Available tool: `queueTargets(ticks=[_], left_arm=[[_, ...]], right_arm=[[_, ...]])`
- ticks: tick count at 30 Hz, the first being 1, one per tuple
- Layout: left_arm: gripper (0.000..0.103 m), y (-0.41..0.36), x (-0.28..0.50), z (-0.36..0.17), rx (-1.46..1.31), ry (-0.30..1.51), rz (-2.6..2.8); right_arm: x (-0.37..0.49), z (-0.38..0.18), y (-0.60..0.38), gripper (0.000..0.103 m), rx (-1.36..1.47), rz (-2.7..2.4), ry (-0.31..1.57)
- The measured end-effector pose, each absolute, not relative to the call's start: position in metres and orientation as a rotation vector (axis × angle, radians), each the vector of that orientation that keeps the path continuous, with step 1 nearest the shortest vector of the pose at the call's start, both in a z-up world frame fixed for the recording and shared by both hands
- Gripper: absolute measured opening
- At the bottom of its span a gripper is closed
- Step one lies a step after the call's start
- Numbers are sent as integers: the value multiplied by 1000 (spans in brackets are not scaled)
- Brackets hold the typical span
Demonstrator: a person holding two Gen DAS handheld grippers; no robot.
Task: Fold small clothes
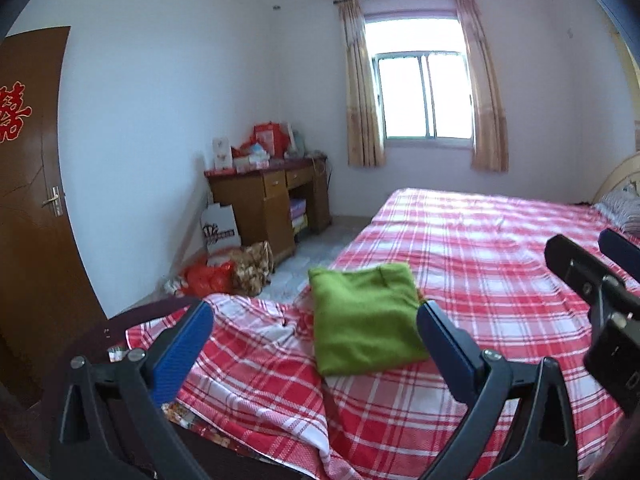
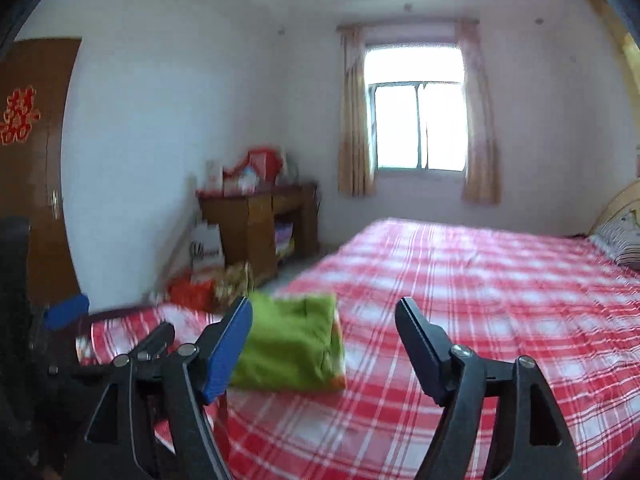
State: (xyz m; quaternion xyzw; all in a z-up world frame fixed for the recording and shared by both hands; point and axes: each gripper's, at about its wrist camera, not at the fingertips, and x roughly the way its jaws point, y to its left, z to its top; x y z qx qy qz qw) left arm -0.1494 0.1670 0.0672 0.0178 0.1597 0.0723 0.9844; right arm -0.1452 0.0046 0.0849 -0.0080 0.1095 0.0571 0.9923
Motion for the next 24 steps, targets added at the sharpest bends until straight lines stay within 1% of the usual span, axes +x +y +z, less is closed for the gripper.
queueTargets(ticks=[3,6,12,19,24], left_arm=[[103,164,-159,73,54,280,146],[103,156,-161,75,101,266,167],[103,156,-160,72,87,277,163],[103,158,-155,66,71,307,169],[103,155,-155,66,78,304,172]], right_arm=[[-159,86,9,79,-14,112,165],[-163,85,11,80,-3,111,153],[-159,88,-3,80,64,69,163],[-154,75,-11,81,107,61,220],[-154,71,-13,81,104,61,226]])
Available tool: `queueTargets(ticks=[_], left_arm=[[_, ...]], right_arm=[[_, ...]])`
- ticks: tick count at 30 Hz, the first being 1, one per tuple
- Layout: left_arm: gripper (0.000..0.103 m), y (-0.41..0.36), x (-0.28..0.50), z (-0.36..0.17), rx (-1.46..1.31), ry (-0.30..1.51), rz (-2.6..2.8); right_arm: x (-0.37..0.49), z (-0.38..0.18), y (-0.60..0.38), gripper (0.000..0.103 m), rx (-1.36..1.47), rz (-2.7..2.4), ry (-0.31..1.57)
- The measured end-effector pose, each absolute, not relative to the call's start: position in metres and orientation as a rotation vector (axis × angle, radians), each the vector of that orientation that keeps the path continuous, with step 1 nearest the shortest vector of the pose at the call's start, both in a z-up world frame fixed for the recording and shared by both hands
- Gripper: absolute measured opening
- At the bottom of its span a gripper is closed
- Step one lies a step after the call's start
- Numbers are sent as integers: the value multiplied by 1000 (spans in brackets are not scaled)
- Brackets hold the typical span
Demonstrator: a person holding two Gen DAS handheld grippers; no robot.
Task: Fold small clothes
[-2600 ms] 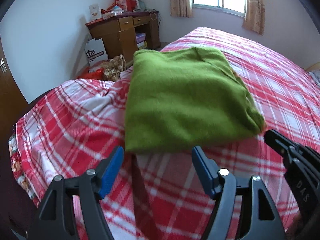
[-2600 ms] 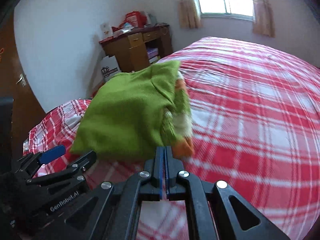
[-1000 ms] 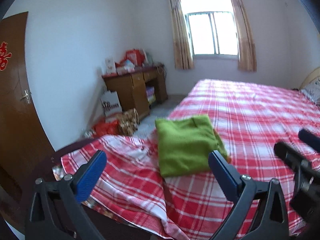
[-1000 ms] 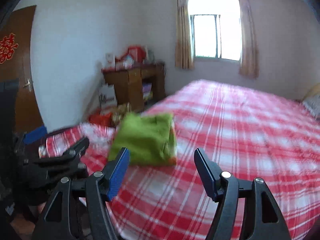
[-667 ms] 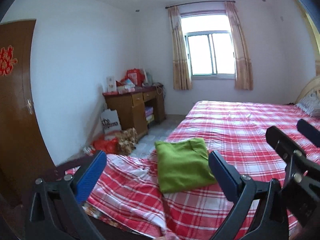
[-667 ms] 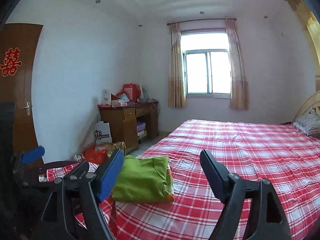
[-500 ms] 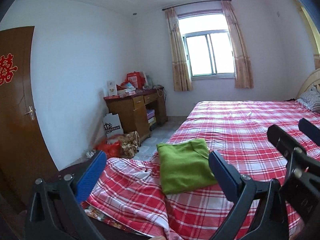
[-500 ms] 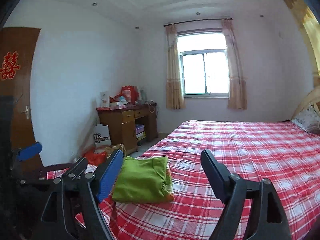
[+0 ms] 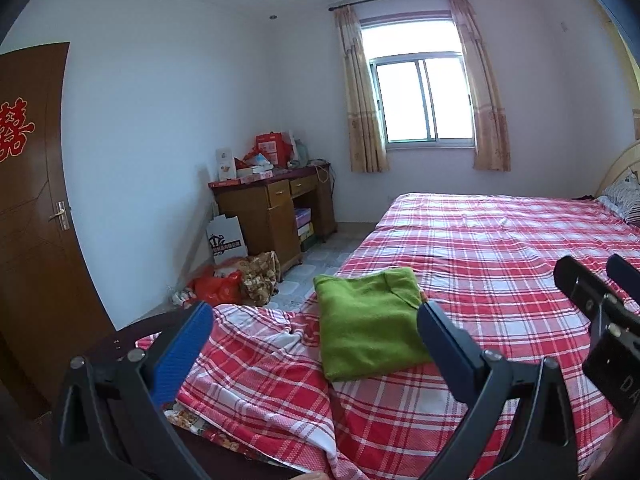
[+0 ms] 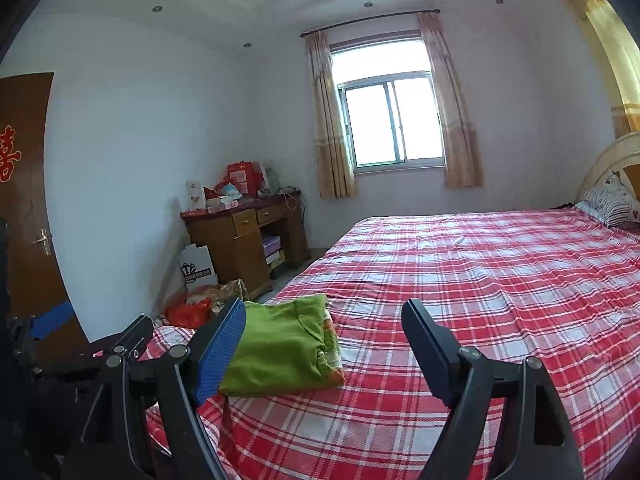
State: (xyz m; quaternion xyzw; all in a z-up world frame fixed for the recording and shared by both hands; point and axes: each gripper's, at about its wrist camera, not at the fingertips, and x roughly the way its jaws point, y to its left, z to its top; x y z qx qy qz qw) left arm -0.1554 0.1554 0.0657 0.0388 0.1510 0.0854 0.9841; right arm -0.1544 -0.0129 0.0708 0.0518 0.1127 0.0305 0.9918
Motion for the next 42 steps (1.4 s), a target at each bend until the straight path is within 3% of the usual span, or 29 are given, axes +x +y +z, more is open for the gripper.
queueTargets(ticks=[42], left_arm=[[103,151,-149,55,70,351,176]], right_arm=[[-153,67,-21,81,117,43,236]])
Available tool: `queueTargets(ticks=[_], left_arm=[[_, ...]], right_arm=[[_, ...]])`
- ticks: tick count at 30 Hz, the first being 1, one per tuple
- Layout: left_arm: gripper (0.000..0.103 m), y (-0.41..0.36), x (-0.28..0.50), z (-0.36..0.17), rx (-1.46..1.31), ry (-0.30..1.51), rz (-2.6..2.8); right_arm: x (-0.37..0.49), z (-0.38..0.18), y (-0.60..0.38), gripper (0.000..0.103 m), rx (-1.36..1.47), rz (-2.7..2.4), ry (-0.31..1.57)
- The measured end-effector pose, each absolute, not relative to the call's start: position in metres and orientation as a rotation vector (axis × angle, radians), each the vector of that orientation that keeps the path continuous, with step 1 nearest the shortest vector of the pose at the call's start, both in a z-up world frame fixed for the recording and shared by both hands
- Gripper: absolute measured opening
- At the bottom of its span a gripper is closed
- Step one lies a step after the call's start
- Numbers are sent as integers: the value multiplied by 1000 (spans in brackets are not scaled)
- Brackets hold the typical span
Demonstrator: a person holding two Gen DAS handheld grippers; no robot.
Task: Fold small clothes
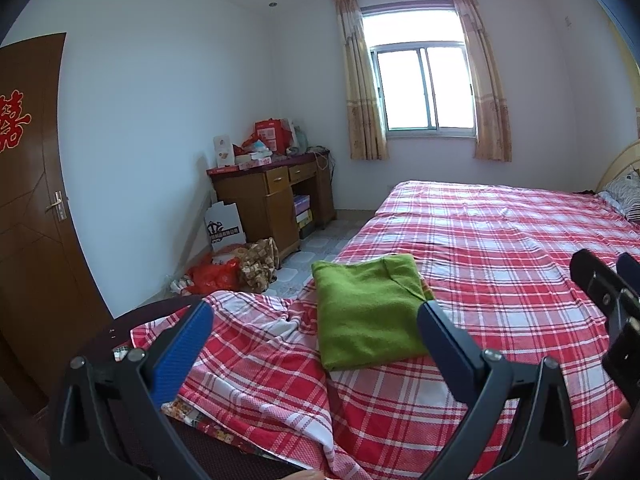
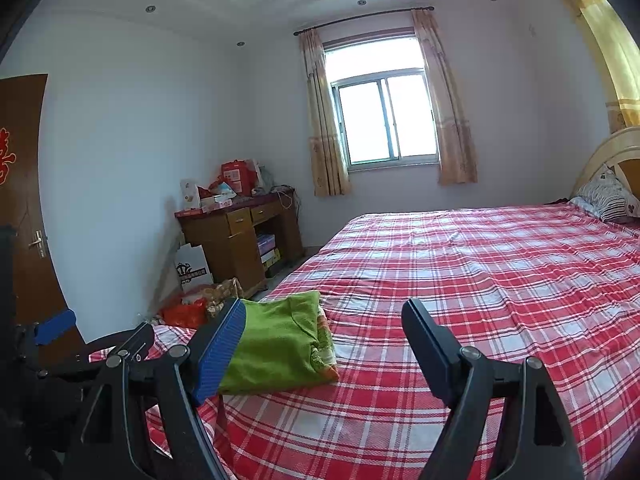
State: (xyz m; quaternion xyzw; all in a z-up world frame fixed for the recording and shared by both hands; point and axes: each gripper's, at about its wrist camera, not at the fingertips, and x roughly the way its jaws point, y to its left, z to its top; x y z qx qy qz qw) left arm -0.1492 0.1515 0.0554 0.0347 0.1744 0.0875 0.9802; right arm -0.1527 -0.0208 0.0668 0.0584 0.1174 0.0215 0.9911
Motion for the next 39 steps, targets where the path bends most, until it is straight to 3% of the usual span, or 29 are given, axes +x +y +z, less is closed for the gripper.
queueTargets(ticks=[39], left_arm=[[103,158,-129,43,32,438,189]], right_arm=[[-141,52,-23,81,130,43,298]])
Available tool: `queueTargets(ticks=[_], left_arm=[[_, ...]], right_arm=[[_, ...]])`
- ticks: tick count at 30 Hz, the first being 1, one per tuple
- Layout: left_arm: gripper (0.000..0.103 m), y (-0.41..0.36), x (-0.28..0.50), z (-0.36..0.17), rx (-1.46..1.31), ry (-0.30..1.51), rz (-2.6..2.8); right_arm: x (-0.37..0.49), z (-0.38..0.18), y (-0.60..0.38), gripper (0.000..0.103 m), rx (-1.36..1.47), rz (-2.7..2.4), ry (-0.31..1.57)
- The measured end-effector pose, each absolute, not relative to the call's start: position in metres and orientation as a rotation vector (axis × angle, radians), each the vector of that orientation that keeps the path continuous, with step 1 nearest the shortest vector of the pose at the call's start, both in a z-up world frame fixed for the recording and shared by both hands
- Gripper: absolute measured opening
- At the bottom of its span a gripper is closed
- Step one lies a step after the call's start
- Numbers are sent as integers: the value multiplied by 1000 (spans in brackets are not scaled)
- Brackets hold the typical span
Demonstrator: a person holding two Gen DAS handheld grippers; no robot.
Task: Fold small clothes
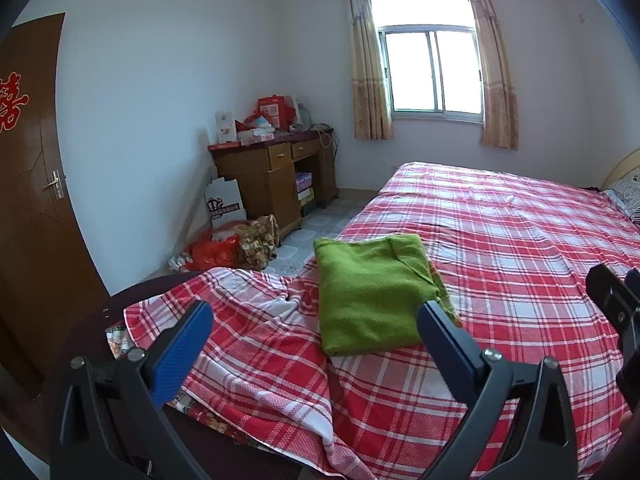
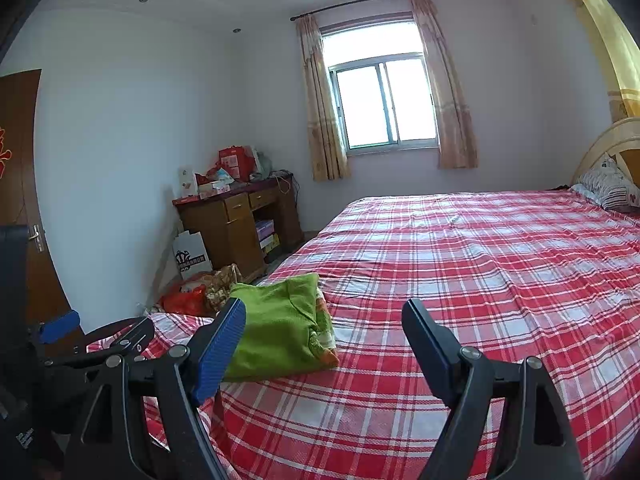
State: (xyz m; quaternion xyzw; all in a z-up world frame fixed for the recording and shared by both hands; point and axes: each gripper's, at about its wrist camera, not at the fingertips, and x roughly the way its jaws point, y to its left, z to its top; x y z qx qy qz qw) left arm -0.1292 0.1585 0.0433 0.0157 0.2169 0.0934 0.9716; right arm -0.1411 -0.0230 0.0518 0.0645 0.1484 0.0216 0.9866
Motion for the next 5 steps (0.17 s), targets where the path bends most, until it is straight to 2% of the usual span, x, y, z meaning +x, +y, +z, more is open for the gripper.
queueTargets(ticks=[5], left_arm=[[103,159,-129,43,36,441,186]], right_arm=[[-140,49,-25,81,142,41,311]])
